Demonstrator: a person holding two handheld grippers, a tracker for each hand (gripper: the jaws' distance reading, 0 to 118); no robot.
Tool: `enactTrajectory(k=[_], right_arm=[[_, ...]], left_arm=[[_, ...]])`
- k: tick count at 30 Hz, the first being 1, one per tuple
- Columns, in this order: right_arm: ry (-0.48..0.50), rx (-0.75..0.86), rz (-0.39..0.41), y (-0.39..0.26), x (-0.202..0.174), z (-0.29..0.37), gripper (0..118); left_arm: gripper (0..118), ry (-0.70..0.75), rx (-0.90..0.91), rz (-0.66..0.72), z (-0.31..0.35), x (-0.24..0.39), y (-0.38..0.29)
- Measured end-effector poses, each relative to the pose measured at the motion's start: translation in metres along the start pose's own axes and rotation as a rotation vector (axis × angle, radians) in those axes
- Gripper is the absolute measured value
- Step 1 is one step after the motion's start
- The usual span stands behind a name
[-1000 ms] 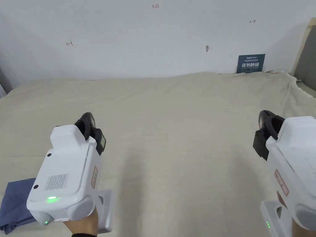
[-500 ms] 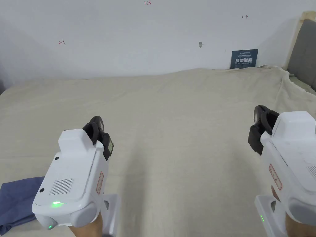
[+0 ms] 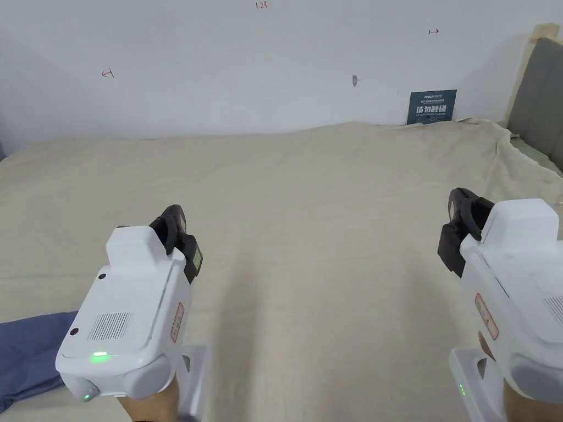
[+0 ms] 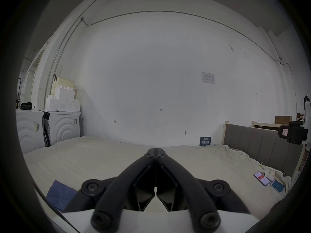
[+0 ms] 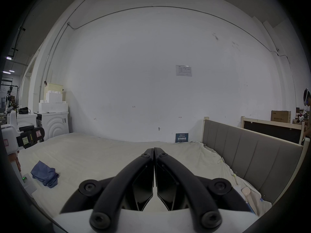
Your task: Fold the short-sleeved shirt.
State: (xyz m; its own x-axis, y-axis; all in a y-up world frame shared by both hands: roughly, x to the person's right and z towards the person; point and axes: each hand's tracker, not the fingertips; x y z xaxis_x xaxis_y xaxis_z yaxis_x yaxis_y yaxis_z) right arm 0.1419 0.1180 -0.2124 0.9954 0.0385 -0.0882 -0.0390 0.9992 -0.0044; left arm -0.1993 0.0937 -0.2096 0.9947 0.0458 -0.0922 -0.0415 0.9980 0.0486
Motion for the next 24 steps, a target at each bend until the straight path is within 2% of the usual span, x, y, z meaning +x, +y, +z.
enactTrajectory(k=[24], right_arm=[[0.006,0.001,0.001,0.0036,-0.0041,0.0030,0]], left_arm=[[0,0.000,-0.019,0.000,0.0011,-0.0011,-0.0031]])
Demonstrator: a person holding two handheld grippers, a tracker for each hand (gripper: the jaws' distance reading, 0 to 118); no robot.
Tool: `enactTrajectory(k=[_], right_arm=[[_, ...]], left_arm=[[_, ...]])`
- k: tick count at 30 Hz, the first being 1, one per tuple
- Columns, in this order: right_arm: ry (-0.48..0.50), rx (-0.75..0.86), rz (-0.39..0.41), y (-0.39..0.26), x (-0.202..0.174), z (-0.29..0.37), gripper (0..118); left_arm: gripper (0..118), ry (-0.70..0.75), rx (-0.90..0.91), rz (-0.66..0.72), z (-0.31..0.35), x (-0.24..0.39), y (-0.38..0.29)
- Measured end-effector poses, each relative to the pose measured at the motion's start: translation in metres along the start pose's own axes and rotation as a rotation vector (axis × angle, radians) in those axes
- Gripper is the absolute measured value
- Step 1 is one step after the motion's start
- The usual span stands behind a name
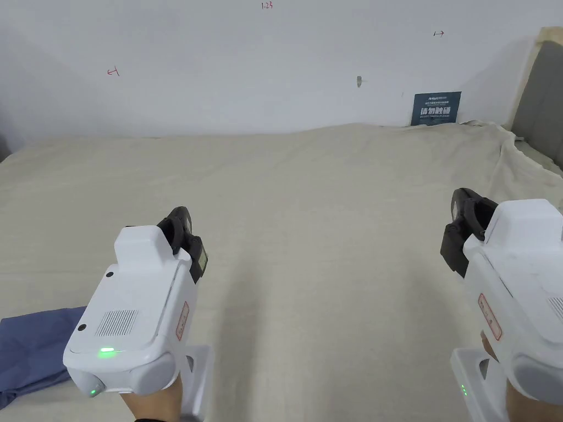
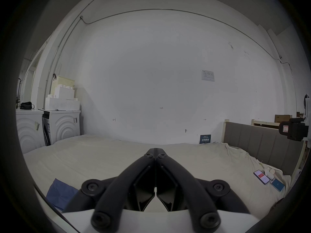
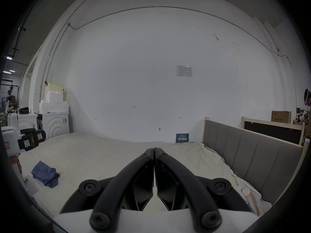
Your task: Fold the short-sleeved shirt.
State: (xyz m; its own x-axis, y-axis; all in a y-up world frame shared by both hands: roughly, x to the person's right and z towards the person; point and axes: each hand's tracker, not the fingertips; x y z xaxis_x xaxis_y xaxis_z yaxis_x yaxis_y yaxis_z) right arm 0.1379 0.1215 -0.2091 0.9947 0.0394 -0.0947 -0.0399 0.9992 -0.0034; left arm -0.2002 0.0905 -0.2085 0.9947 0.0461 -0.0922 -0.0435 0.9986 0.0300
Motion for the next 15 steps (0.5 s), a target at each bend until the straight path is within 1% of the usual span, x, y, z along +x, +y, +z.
enactTrajectory(k=[15], right_arm=[[0.004,-0.001,-0.001,-0.0003,-0.0015,0.0007,0]], left_arm=[[0,-0.002,0.000,0.000,0.0003,-0.0003,0.0001]])
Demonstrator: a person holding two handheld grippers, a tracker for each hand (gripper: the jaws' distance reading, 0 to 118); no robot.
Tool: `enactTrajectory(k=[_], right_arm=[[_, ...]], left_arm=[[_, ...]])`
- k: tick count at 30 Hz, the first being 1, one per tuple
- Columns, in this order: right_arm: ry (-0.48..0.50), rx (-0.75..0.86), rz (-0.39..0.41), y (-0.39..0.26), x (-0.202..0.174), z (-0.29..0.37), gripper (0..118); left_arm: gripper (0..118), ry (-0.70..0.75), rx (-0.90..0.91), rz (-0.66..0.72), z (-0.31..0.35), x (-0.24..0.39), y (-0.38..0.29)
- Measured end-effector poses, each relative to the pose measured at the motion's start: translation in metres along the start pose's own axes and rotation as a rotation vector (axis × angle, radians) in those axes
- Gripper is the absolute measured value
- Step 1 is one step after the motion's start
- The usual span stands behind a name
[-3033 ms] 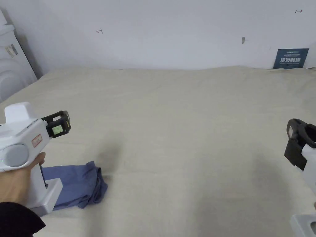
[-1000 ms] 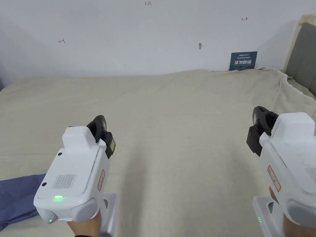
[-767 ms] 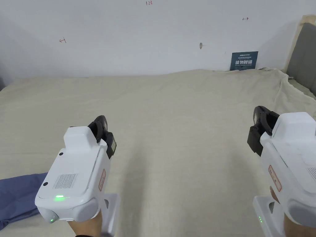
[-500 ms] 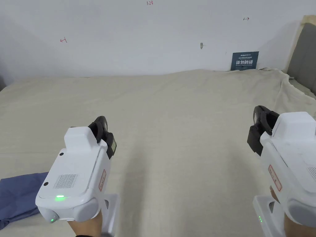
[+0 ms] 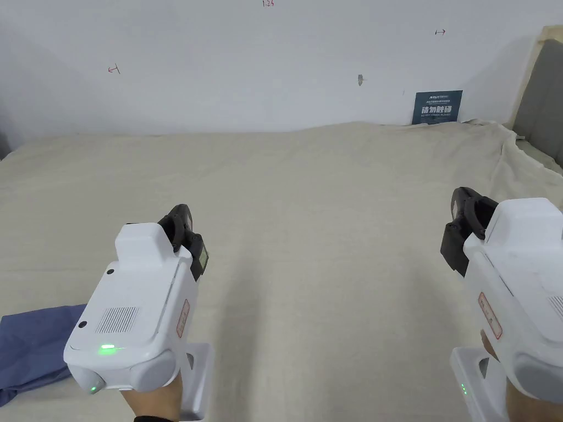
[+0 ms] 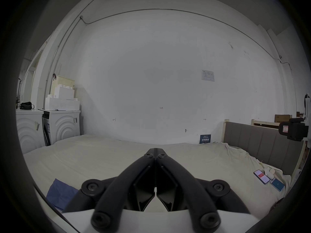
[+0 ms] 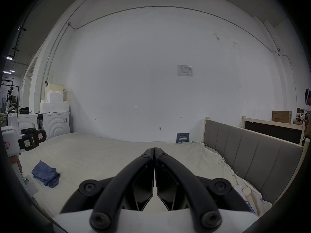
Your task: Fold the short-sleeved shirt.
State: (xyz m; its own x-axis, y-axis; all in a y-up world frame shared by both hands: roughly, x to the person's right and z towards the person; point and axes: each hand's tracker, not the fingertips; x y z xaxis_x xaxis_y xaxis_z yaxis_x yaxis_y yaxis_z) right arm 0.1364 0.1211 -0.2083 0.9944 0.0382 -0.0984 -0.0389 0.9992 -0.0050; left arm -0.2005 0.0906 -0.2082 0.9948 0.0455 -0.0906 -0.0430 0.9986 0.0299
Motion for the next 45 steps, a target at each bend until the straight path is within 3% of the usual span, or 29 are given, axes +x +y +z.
enactTrajectory(k=[18,20,22,23,24,25,26,27,31,34,45], right_arm=[[-0.002,0.003,0.002,0.004,-0.003,0.003,0],[-0.003,0.003,0.001,0.001,0.000,0.001,1],[-0.007,0.003,0.002,0.001,0.002,0.001,15],[-0.007,0.001,0.001,0.001,0.001,0.001,41],[-0.014,0.000,0.001,0.001,0.001,0.002,64],[-0.009,-0.001,-0.002,0.001,0.002,0.002,80],[-0.007,-0.004,-0.006,0.001,0.004,0.001,91],[-0.002,-0.004,-0.010,0.001,0.004,0.001,92],[-0.012,0.003,-0.013,0.001,0.004,0.002,98],[-0.010,0.002,-0.021,0.000,0.005,0.001,118],[-0.018,0.008,-0.026,0.001,0.004,0.003,118]], left_arm=[[0,0.003,0.000,0.001,0.000,0.000,-0.003],[4,0.010,0.003,0.005,0.000,0.000,-0.004],[21,0.021,-0.002,0.018,0.000,-0.001,-0.003],[36,0.023,0.004,0.033,0.000,-0.002,-0.003],[63,0.030,0.009,0.048,0.000,-0.003,-0.003],[80,0.027,0.009,0.054,0.000,-0.005,-0.003],[96,0.027,0.007,0.064,0.000,-0.006,-0.003],[108,0.026,0.001,0.068,-0.001,-0.007,-0.002],[118,0.026,0.013,0.059,0.001,-0.008,-0.003],[118,0.032,0.014,0.049,0.003,-0.007,-0.002],[118,0.024,0.030,0.025,0.006,-0.004,-0.001]])
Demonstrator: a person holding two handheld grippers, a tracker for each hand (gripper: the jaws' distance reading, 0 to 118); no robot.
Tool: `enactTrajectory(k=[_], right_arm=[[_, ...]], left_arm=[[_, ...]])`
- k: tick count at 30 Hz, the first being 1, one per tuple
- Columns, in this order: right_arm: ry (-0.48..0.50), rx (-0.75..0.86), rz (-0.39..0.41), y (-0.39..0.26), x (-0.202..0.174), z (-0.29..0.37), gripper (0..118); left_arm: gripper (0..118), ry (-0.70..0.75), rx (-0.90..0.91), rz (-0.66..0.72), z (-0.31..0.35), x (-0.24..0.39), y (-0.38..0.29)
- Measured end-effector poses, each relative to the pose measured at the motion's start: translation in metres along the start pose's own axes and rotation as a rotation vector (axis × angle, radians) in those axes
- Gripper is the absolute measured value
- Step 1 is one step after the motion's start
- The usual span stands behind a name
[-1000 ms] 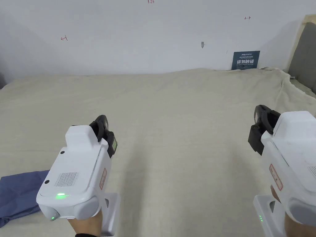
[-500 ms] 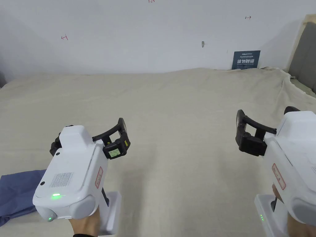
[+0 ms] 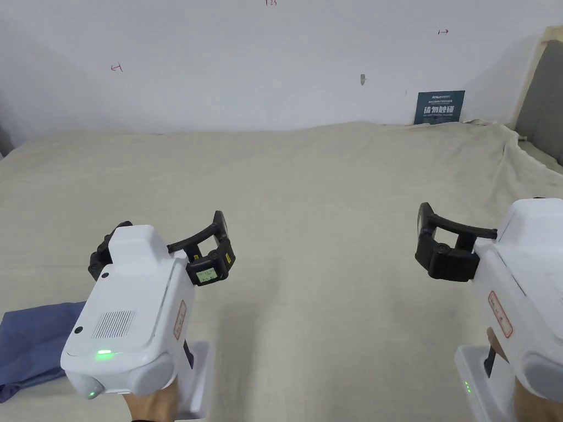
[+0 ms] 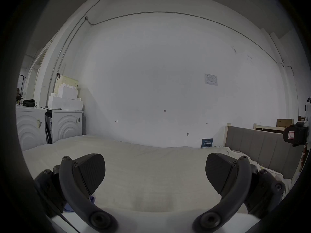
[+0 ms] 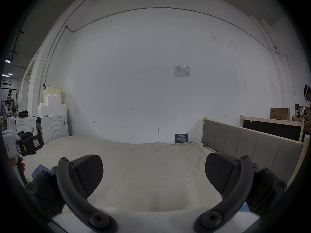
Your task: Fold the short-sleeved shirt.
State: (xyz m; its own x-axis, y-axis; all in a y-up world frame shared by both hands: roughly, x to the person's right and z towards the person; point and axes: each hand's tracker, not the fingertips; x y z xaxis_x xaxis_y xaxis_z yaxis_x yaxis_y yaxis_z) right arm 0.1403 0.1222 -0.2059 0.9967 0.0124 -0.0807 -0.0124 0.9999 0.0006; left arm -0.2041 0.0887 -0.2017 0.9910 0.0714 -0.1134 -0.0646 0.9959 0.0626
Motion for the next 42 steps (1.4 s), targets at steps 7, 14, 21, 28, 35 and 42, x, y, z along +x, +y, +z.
enactTrajectory(k=[7,14,21,28,35,42], right_arm=[[0.003,-0.001,-0.001,0.0017,-0.0032,0.0014,118],[0.008,-0.004,0.002,0.0010,-0.0047,0.0001,118],[0.009,-0.002,0.004,0.0025,-0.0058,-0.0002,118],[0.010,-0.002,0.004,0.0021,-0.0062,-0.0015,118],[0.012,-0.001,0.005,0.0023,-0.0076,-0.0016,118],[0.012,-0.002,0.006,0.0018,-0.0080,-0.0014,118]], left_arm=[[118,-0.007,0.000,-0.014,0.0015,0.0018,-0.0011],[118,-0.005,-0.001,-0.018,0.0017,0.0032,-0.0001],[118,0.007,0.003,-0.019,0.0005,0.0035,-0.0002],[118,0.007,0.003,-0.021,-0.0006,0.0023,-0.0002],[118,0.005,0.002,-0.025,-0.0014,0.0014,-0.0011],[118,0.007,-0.003,-0.026,-0.0020,0.0011,-0.0022]])
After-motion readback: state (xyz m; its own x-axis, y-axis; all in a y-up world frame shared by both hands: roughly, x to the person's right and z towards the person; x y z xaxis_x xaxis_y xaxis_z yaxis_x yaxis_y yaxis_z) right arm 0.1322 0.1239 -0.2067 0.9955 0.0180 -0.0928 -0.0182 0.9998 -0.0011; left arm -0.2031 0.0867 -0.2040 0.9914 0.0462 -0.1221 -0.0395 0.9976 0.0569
